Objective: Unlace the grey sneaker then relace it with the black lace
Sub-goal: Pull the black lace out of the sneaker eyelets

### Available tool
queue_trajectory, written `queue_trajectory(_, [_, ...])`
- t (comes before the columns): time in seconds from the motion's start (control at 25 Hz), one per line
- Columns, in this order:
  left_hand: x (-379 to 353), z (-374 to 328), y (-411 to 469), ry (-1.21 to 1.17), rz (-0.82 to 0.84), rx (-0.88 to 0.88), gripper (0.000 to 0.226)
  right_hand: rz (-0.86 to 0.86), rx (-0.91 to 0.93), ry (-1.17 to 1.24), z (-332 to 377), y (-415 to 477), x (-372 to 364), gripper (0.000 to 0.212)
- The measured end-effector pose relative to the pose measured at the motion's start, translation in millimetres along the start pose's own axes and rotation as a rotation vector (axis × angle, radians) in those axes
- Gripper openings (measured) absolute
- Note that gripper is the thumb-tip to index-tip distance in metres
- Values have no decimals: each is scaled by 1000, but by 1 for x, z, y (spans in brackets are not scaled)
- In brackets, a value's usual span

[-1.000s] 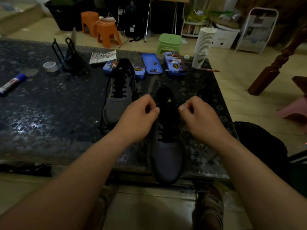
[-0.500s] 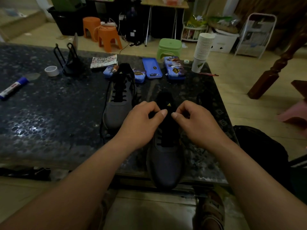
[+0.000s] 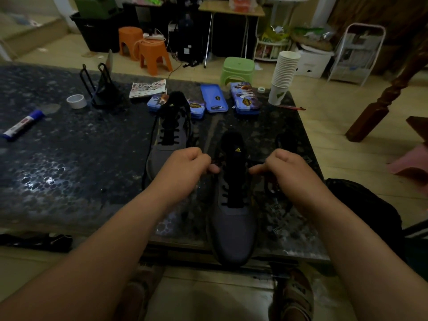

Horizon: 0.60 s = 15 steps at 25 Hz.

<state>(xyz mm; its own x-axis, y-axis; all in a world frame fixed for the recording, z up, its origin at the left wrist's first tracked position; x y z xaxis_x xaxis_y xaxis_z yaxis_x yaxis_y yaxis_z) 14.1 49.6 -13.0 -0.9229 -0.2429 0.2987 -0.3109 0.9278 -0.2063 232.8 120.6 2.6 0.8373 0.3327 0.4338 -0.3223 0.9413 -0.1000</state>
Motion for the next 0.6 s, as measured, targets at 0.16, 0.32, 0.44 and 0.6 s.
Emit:
queue_trajectory(0.16, [-16,-11,-9,357,-48,-188,31,21,135,-251,7,2,-10,29])
queue_trajectory(0.32, [-23,-15,-4,385,-98,-263,28,-43,274,-463,16,9,-24,28])
queue_trajectory(0.44, [-25,-17,-8,457,-92,-289,24,-26,264,-431,13,6,-21,27])
queue_trajectory(0.6, [-26,-12,-14,472,-73,-281,26,26,211,-291,5,-10,-9,27])
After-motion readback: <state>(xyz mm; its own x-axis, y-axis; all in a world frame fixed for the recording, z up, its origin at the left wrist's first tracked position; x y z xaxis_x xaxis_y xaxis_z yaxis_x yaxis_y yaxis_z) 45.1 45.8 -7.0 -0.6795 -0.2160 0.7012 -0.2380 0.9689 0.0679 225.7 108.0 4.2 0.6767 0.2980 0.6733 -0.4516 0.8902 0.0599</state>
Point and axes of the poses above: each hand's wrist, its own y-axis towards the middle knuckle, its own x-axis out of the back of the hand, z = x × y, the point moved 5 cm from there along y, towards the middle knuckle, and after that the axes turned 4 degrees about x, right-handed, at the moved point
